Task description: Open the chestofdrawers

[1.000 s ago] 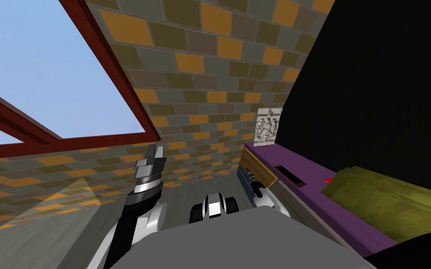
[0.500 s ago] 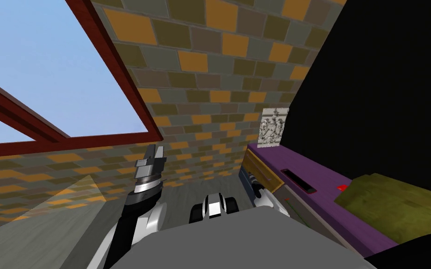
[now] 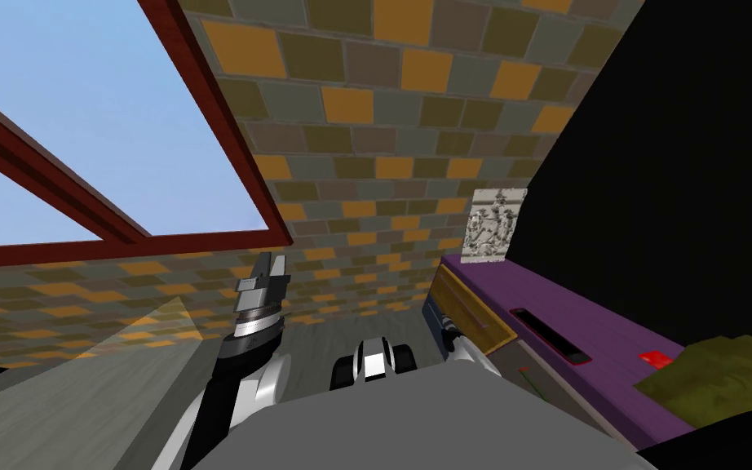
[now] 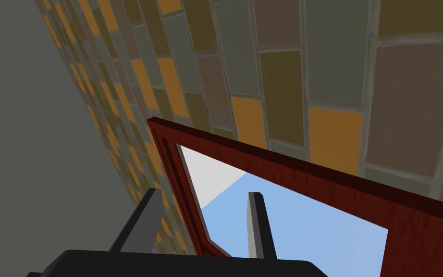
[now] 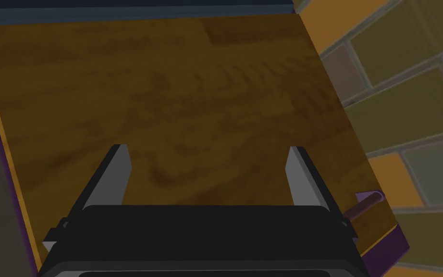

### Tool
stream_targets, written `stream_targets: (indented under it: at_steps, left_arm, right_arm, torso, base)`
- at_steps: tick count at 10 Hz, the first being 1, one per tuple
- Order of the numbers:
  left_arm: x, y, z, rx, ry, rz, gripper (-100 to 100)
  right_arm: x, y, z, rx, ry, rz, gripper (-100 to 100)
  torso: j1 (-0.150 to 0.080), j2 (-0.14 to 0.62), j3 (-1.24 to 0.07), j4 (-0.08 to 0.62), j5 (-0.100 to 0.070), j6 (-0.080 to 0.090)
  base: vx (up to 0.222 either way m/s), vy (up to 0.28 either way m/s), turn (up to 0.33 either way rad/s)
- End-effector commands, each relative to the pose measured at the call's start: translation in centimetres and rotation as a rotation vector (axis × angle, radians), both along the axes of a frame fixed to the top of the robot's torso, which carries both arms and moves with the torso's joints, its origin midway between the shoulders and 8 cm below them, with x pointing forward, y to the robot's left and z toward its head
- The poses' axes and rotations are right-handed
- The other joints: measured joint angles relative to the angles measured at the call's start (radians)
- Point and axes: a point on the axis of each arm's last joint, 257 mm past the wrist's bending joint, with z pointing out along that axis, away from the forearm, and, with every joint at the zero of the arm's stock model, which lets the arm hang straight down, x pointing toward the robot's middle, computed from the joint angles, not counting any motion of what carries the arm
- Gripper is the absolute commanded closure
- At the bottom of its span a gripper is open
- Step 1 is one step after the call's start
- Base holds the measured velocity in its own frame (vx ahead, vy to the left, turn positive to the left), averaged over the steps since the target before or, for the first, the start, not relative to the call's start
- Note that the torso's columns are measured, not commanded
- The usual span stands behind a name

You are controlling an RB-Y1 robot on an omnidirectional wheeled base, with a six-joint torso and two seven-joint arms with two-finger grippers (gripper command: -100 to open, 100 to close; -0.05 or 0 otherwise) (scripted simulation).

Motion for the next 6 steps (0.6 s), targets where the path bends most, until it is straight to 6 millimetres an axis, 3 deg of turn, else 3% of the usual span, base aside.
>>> stream_targets:
  at_steps: [1,2,3,5,6]
  left_arm:
    - [0.0,0.0,0.0,0.000,0.000,0.000,0]
    - [0.0,0.0,0.0,0.000,0.000,0.000,0]
    - [0.0,0.0,0.0,0.000,0.000,0.000,0]
    - [0.0,0.0,0.0,0.000,0.000,0.000,0]
    - [0.0,0.0,0.0,0.000,0.000,0.000,0]
  right_arm:
    - [-2.4,-1.4,-1.3,-0.044,0.079,-0.051,-100]
    - [-3.9,-2.0,-2.1,-0.053,0.119,-0.075,-100]
    - [-4.2,-2.1,-2.0,-0.058,0.127,-0.085,-100]
    - [-7.2,-3.4,-3.1,-0.104,0.212,-0.137,-100]
    - [-7.5,-3.5,-3.2,-0.107,0.219,-0.142,-100]
  torso:
    - [-0.001,0.001,0.001,0.000,0.000,0.000]
    - [0.000,0.000,0.000,0.000,0.000,-0.001]
    - [0.000,0.000,0.000,0.000,0.000,0.000]
    - [-0.001,0.000,0.000,0.000,0.000,-0.001]
    - [0.000,0.000,0.000,0.000,0.000,0.000]
  base:
    - [0.051,0.020,0.205]
    - [0.054,0.013,0.099]
    - [0.024,0.003,-0.038]
    - [0.044,0.005,0.145]
    - [0.028,0.004,-0.022]
